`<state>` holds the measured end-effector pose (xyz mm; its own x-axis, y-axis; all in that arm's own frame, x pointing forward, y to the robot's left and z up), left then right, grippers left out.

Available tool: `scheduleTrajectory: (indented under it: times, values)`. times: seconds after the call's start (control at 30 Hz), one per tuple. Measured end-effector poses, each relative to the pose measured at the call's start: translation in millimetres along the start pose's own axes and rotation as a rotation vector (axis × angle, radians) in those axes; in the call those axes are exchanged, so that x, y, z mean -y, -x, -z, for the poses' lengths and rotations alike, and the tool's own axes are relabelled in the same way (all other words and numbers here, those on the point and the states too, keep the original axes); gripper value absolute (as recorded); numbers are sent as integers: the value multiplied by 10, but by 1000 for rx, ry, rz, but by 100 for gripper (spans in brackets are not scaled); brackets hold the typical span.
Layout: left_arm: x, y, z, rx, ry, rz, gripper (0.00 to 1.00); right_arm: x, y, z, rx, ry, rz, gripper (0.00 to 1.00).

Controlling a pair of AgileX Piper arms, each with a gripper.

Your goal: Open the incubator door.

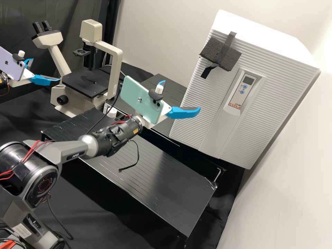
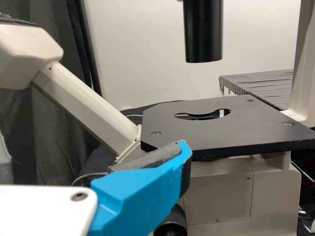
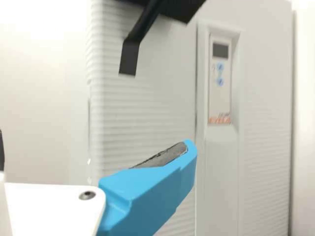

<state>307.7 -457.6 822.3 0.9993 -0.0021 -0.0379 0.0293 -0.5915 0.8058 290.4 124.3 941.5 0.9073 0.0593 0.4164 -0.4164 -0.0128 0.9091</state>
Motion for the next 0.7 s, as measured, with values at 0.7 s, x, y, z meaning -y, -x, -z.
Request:
scheduleTrajectory:
  times: [0.7]
  values:
    - [0, 0, 0, 0, 0, 0, 100, 123, -383, 257, 111, 89, -13, 100]
